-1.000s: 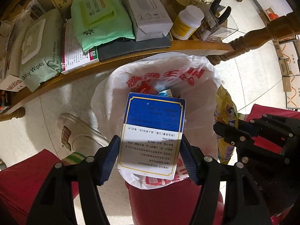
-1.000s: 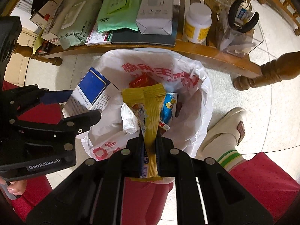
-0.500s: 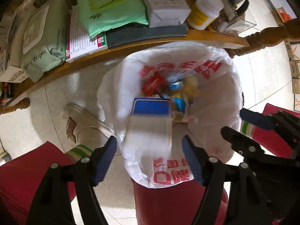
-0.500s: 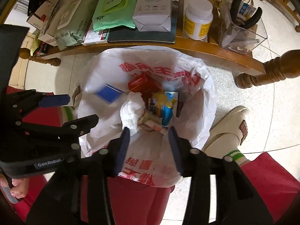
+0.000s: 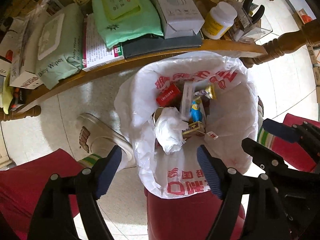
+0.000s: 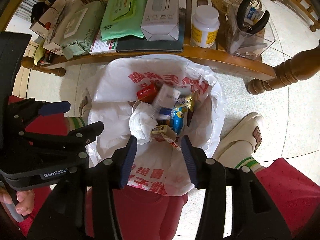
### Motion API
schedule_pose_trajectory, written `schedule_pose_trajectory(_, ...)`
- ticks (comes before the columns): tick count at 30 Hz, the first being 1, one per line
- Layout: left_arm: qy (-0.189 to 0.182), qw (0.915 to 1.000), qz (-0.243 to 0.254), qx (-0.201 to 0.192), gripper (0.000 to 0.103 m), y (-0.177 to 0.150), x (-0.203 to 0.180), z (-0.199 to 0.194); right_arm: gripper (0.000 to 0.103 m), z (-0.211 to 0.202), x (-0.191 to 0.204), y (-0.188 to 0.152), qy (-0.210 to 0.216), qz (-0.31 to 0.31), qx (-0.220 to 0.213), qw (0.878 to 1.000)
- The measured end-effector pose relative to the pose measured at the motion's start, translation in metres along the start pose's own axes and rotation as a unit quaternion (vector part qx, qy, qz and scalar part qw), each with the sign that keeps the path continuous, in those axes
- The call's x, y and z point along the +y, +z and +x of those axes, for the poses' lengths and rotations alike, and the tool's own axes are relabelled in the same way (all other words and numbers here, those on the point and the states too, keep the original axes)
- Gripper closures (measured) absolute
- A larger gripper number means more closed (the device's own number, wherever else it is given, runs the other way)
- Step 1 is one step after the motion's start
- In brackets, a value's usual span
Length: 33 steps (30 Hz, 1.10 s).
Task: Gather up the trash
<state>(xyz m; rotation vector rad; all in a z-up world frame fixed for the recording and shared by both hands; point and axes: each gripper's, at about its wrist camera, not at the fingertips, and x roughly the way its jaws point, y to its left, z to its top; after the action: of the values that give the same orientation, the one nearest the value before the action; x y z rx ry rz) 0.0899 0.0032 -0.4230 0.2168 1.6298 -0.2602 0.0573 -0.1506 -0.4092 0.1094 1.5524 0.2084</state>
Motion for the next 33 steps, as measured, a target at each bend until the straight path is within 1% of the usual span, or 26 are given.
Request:
schedule_pose_trajectory(3,0.015,0.9998,-0.001,-0.015,0.027,-0.006,-0.002,-0.01,0.051,-0.01,0.002,-0.005,-0.003,0.002,-0.012,1.0)
schedule_pose_trajectory(8,0.024,0.9988,-0.008,-0.042,0.027,-0.018,-0.003,-0.034,0.05,-0.032,0.008,-0.015,-0.005,0.004,-0.039,0.999)
schedule_pose_trajectory(11,0.038,0.9971,-0.012,-0.065,0.027,-0.026,-0.006,-0.05,0.049,-0.048,0.012,-0.024,-0.004,0.011,-0.059,0.998)
schedule_pose_trajectory(14,0.05,0.9942,-0.017,-0.094,0.027,-0.037,-0.011,-0.069,0.045,-0.067,0.015,-0.034,-0.009,0.017,-0.085,0.996)
schedule_pose_trajectory(16,0.047,0.993,-0.024,-0.106,0.027,-0.044,-0.013,-0.079,0.039,-0.084,0.016,-0.042,-0.018,0.02,-0.107,0.994)
schedule_pose_trajectory(17,0.041,0.992,-0.029,-0.116,0.027,-0.048,-0.014,-0.087,0.038,-0.092,0.015,-0.046,-0.02,0.021,-0.117,0.993)
schedule_pose_trajectory(19,0.038,0.9895,-0.037,-0.134,0.027,-0.056,-0.016,-0.103,0.032,-0.111,0.016,-0.054,-0.029,0.022,-0.142,0.989)
schedule_pose_trajectory(21,0.038,0.9867,-0.04,-0.153,0.027,-0.062,-0.02,-0.117,0.032,-0.127,0.018,-0.061,-0.036,0.021,-0.164,0.986)
schedule_pose_trajectory(24,0.043,0.9801,-0.047,-0.188,0.027,-0.073,-0.024,-0.143,0.031,-0.154,0.022,-0.072,-0.044,0.024,-0.2,0.979)
schedule_pose_trajectory(26,0.047,0.9734,-0.05,-0.219,0.027,-0.082,-0.027,-0.166,0.03,-0.175,0.024,-0.081,-0.045,0.026,-0.228,0.972)
schedule_pose_trajectory(28,0.051,0.9675,-0.053,-0.242,0.027,-0.089,-0.03,-0.184,0.026,-0.192,0.027,-0.088,-0.053,0.027,-0.253,0.966)
schedule_pose_trajectory(29,0.053,0.9625,-0.055,-0.26,0.027,-0.094,-0.032,-0.198,0.025,-0.207,0.03,-0.094,-0.062,0.027,-0.276,0.959)
schedule_pose_trajectory(30,0.055,0.9586,-0.056,-0.274,0.024,-0.098,-0.033,-0.208,0.022,-0.215,0.032,-0.097,-0.067,0.026,-0.29,0.954)
schedule_pose_trajectory(31,0.058,0.9541,-0.058,-0.288,0.021,-0.101,-0.035,-0.219,0.019,-0.23,0.034,-0.103,-0.077,0.025,-0.312,0.947)
schedule_pose_trajectory(33,0.06,0.9437,-0.064,-0.319,0.019,-0.111,-0.037,-0.242,0.015,-0.249,0.037,-0.111,-0.088,0.025,-0.34,0.936)
